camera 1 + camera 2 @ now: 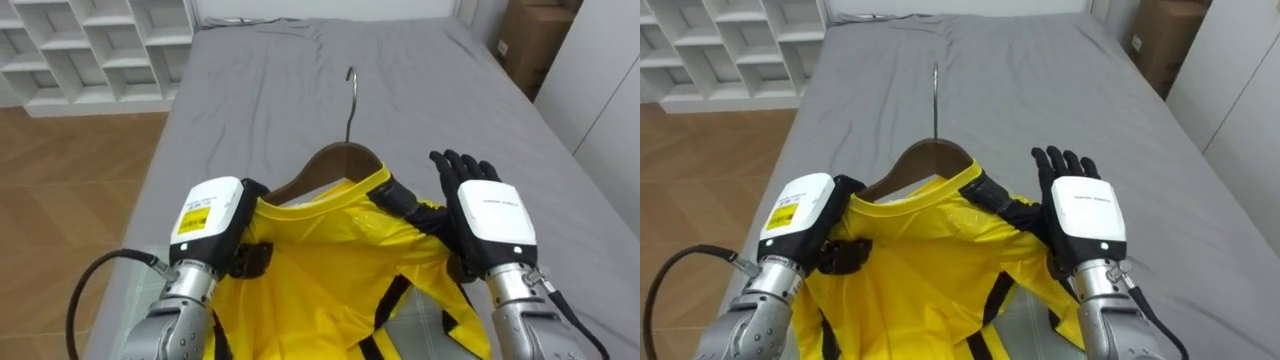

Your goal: Hang clothes

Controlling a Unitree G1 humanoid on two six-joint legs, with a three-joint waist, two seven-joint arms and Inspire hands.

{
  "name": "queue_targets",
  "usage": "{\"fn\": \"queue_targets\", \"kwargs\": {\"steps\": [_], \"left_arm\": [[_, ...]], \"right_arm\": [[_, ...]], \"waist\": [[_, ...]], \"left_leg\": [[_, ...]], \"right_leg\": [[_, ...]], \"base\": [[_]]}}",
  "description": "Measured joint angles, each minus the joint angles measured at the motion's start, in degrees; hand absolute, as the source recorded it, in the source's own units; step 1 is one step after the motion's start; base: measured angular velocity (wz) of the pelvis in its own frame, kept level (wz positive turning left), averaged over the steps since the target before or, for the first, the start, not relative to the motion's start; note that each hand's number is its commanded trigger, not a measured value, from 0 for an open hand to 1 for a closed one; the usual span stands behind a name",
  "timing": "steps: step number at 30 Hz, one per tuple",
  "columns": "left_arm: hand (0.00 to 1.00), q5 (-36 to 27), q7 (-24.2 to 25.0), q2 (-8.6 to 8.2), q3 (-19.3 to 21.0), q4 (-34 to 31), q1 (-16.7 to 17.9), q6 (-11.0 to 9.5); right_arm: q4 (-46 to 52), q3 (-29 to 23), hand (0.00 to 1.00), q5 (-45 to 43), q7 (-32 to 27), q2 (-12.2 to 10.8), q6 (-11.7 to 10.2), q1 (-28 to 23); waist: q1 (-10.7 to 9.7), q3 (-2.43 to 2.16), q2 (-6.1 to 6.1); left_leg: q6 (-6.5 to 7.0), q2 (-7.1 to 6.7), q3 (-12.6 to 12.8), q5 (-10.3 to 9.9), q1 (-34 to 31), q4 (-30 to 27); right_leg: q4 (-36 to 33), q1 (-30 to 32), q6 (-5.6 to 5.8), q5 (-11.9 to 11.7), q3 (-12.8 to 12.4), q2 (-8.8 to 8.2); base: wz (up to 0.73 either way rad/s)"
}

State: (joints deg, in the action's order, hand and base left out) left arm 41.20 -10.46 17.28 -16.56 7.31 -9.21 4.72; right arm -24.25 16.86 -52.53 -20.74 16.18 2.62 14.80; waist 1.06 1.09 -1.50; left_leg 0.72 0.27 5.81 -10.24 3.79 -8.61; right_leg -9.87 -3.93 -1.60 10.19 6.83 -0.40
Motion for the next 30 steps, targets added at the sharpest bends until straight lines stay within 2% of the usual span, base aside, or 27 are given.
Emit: {"fn": "queue_targets", "kwargs": {"steps": [2,3,4,5,6,7,8,9,10,11,13,22,30], "left_arm": [[1.0,0.1,0.06,0.0,-0.01,0.01,0.0,0.09],[1.0,0.33,0.09,0.01,-0.13,0.05,0.01,0.21],[1.0,0.65,0.09,0.11,-0.28,0.15,0.02,0.31],[1.0,0.64,0.08,0.54,-0.26,0.14,0.02,0.33],[1.0,0.56,0.07,1.4,0.33,0.14,0.0,0.34],[1.0,0.69,0.22,1.27,0.65,0.52,-0.21,0.67],[1.0,1.14,0.42,1.18,0.37,0.51,-0.24,0.68],[1.0,1.25,0.9,1.04,0.15,0.51,-0.27,0.72],[1.0,1.26,1.05,0.97,0.1,0.51,-0.34,0.75],[1.0,1.26,1.05,0.94,0.06,0.51,-0.46,0.87],[1.0,1.14,1.08,0.69,-0.11,0.51,-0.63,1.86],[1.0,1.87,2.73,0.61,-0.16,0.51,-0.62,2.51],[1.0,2.25,2.74,-0.31,-0.16,0.5,-0.64,2.9]], "right_arm": [[-0.01,-0.01,0.0,0.05,0.95,0.02,0.02,0.05],[-0.19,0.0,0.0,0.18,1.35,-0.02,0.01,0.04],[-0.72,0.1,0.0,0.78,1.92,-0.16,-0.11,0.09],[-0.88,0.43,0.0,1.18,2.25,-0.3,-0.1,0.33],[-0.81,2.08,0.0,1.43,2.93,-0.27,-0.1,1.68],[-0.81,3.28,0.0,1.62,3.53,0.16,-0.01,2.29],[-0.85,3.29,0.0,2.13,3.92,0.12,0.09,2.2],[-0.85,3.23,0.0,3.02,4.93,0.04,0.63,2.29],[-0.83,3.21,0.0,2.96,6.1,0.15,0.91,2.82],[-0.84,3.19,0.0,2.97,6.91,0.35,0.99,3.16],[-0.84,3.31,0.0,2.97,9.3,0.73,1.25,4.05],[-0.65,3.13,0.0,2.82,14.29,0.43,2.5,4.34],[-0.51,1.98,0.0,2.72,14.57,-0.32,3.24,4.36]], "waist": [[0.25,-0.04,-0.2],[0.49,-0.03,-0.13],[0.92,0.1,0.29],[1.19,0.05,0.18],[1.19,-0.23,-0.56],[-0.45,-0.23,0.28],[-1.07,-0.24,0.33],[-1.45,-0.21,0.25],[-1.96,-0.21,0.24],[-2.34,-0.19,0.27],[-1.72,-0.18,0.03],[-0.64,-0.13,-0.19],[-0.56,-0.16,-0.27]], "left_leg": [[0.0,0.14,-0.58,0.0,0.11,0.07],[0.01,0.99,-2.45,0.02,0.55,0.37],[-0.01,2.31,-6.7,0.04,1.27,0.48],[-0.05,2.72,-9.03,0.02,1.31,0.42],[-0.84,2.79,-10.8,-0.47,0.38,-0.11],[-2.1,3.51,-11.16,-1.7,0.1,-0.34],[-2.26,3.62,-10.13,-1.59,0.0,-0.35],[-2.38,3.98,-7.26,-1.54,0.04,-0.34],[-2.37,4.13,-5.8,-1.47,0.07,-0.14],[-2.39,4.14,-5.7,-1.33,0.15,-0.03],[-2.36,3.74,-4.55,-1.28,0.96,0.39],[-1.33,2.09,-4.89,-0.65,0.96,0.07],[-1.27,2.03,-4.43,-0.6,1.45,-0.1]], "right_leg": [[-0.34,0.13,0.0,0.0,0.28,0.16],[-2.47,1.23,0.1,0.08,0.83,0.48],[-6.34,4.07,0.61,1.63,1.0,1.42],[-4.89,5.15,0.09,1.35,-0.07,1.99],[1.64,7.29,-1.17,-3.61,-1.39,2.24],[0.83,7.89,-1.89,-7.23,0.96,2.34],[0.42,7.75,-1.89,-7.23,1.32,2.3],[0.11,7.4,-1.89,-7.23,0.88,2.38],[0.16,7.26,-1.86,-7.21,0.68,2.51],[0.2,7.27,-1.8,-7.15,0.75,2.57],[0.22,7.23,-1.66,-7.03,0.81,2.73],[0.27,6.44,-0.98,-6.27,0.84,1.61],[-0.07,6.27,-0.96,-6.28,0.28,1.69]], "base": [[-0.02],[-0.2],[-0.3],[-0.5],[-0.19],[0.0],[0.28],[0.19],[0.16],[0.16],[-0.03],[0.03],[-0.02]]}}
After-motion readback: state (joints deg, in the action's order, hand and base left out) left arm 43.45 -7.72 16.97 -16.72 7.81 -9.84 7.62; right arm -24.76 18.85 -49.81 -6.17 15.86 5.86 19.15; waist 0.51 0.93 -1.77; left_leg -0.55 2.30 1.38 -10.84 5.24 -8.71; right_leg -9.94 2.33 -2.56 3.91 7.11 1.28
